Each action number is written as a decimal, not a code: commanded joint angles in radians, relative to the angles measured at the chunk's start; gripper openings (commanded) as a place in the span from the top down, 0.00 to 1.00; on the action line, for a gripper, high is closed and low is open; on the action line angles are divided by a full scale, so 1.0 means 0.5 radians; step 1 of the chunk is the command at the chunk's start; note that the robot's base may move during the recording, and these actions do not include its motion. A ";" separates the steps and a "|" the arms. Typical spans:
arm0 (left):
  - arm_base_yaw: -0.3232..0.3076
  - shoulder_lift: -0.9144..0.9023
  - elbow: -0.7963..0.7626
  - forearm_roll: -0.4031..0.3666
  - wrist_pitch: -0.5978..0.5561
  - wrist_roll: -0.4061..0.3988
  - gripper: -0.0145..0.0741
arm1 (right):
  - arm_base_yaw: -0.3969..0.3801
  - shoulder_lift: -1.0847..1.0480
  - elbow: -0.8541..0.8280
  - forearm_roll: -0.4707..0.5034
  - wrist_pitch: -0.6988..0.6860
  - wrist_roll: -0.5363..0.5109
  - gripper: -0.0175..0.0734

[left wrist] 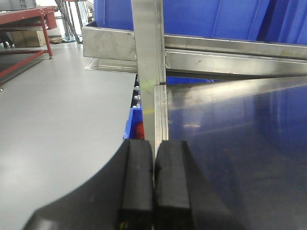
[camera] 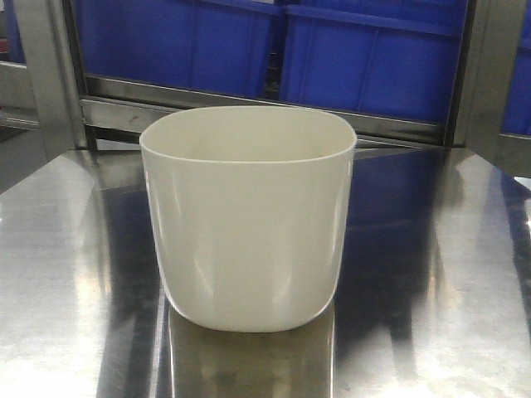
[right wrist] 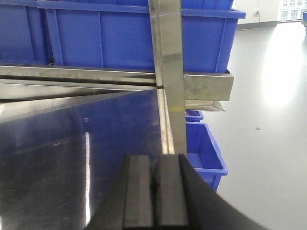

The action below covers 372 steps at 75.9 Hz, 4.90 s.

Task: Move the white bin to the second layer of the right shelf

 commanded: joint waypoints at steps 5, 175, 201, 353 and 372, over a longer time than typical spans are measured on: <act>-0.005 -0.028 0.074 0.000 -0.175 -0.011 0.74 | -0.011 -0.039 -0.035 -0.023 -0.183 0.003 0.75; -0.005 -0.028 0.074 0.000 -0.175 -0.011 0.74 | 0.164 1.923 -1.895 0.481 1.072 -0.124 0.75; -0.005 -0.028 0.074 0.000 -0.175 -0.011 0.74 | 0.779 2.503 -2.325 0.481 1.175 -0.124 0.75; -0.005 -0.028 0.074 0.000 -0.175 -0.011 0.74 | 1.190 3.312 -2.672 0.397 1.637 -0.124 0.26; -0.005 -0.028 0.074 0.000 -0.175 -0.011 0.74 | 1.190 3.327 -2.695 0.314 1.539 -0.122 0.57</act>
